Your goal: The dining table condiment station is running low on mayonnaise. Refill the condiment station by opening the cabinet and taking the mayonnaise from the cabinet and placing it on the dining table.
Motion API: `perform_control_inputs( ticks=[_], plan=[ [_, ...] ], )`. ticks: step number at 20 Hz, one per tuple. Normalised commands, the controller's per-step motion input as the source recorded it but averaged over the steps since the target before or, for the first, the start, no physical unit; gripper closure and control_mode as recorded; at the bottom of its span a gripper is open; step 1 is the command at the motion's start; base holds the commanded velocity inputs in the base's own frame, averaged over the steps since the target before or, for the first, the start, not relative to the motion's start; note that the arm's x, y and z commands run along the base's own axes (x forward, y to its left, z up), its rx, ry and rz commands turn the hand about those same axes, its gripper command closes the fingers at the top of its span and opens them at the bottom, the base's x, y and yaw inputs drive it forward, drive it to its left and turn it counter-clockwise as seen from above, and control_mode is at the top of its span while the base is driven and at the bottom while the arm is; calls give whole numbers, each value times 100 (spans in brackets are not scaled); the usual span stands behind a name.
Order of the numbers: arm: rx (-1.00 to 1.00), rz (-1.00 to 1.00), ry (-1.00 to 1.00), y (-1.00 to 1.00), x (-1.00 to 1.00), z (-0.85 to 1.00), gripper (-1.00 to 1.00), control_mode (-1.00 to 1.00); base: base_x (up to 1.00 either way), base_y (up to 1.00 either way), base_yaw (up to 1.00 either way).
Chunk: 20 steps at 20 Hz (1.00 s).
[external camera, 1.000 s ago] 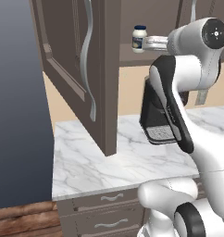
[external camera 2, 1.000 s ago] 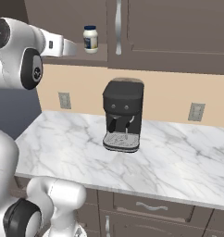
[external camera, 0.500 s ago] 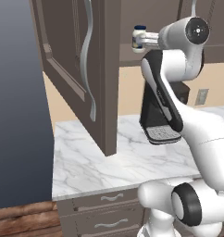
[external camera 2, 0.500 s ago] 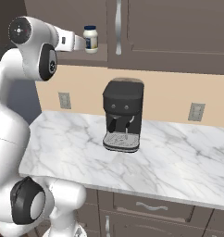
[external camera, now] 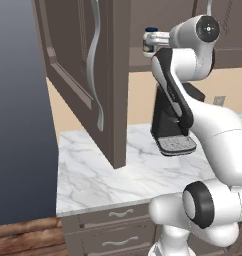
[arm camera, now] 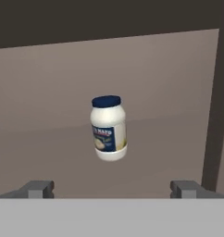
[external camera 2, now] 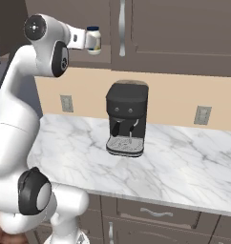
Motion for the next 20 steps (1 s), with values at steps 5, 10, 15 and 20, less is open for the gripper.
perform_control_inputs(
  ticks=[5,10,15,20],
  plan=[
    [0,0,0,-6,30,0,-100,-100,0,0,0],
    [0,0,0,0,27,0,-100,-100,0,0,0],
    [0,0,0,0,29,0,-100,-100,0,0,0],
    [0,0,0,0,25,0,-100,-100,0,0,0]
  ],
)
